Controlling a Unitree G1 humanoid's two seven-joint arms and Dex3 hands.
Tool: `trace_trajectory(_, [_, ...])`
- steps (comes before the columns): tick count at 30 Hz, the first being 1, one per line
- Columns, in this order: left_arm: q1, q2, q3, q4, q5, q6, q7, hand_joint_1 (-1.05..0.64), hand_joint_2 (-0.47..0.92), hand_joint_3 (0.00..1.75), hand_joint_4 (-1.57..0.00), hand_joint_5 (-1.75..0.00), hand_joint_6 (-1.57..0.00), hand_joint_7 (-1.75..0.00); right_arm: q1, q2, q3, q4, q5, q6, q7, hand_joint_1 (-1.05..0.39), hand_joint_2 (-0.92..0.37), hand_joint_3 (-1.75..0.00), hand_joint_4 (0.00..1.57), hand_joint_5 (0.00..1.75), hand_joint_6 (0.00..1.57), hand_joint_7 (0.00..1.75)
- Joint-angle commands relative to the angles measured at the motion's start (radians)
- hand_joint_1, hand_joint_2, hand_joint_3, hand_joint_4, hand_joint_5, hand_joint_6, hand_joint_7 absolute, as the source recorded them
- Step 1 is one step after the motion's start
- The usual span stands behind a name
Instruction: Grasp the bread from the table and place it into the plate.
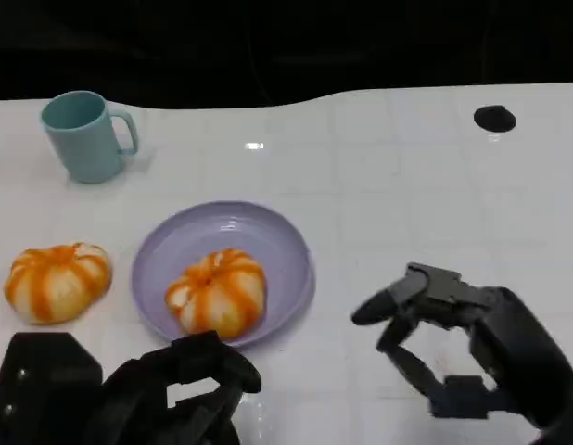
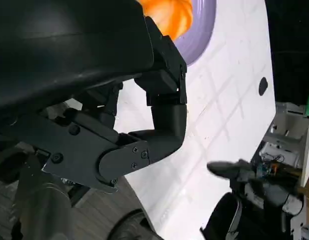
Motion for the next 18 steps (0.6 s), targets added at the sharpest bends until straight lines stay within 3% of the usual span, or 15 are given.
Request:
trace_trajectory(1, [-0.002, 0.012, 0.011, 0.004, -0.005, -0.007, -0.003, -0.36, 0.81, 0.76, -0.67, -1.75, -0.60, -1.46, 0.041, -0.042, -0.040, -0.037, -0.001, -0.029, 0.002, -0.01, -0.37, -1.41, 0.66, 1.61, 0.72, 1.35])
trace_trajectory(7, [0.000, 0.013, 0.013, 0.002, -0.009, -0.006, -0.003, -0.37, 0.81, 0.75, -0.67, -1.75, -0.61, -1.46, 0.101, -0.065, -0.072, -0.077, -0.008, -0.029, -0.007, -0.07, -0.38, -1.38, 0.74, 1.70, 0.77, 1.47])
trace_trajectory(13, [0.000, 0.021, 0.017, -0.002, -0.009, -0.001, -0.003, -0.37, 0.81, 0.74, -0.68, -1.75, -0.62, -1.44, 0.195, -0.043, -0.084, -0.157, -0.060, 0.058, -0.058, -0.07, -0.41, -1.31, 0.83, 1.75, 0.74, 1.50])
trace_trajectory(18, [0.006, 0.020, 0.023, 0.005, -0.014, -0.016, -0.010, -0.38, 0.81, 0.75, -0.69, -1.75, -0.62, -1.46, 0.217, -0.019, -0.077, -0.124, -0.093, 0.032, -0.107, -0.05, -0.44, -1.29, 0.88, 1.75, 0.70, 1.53])
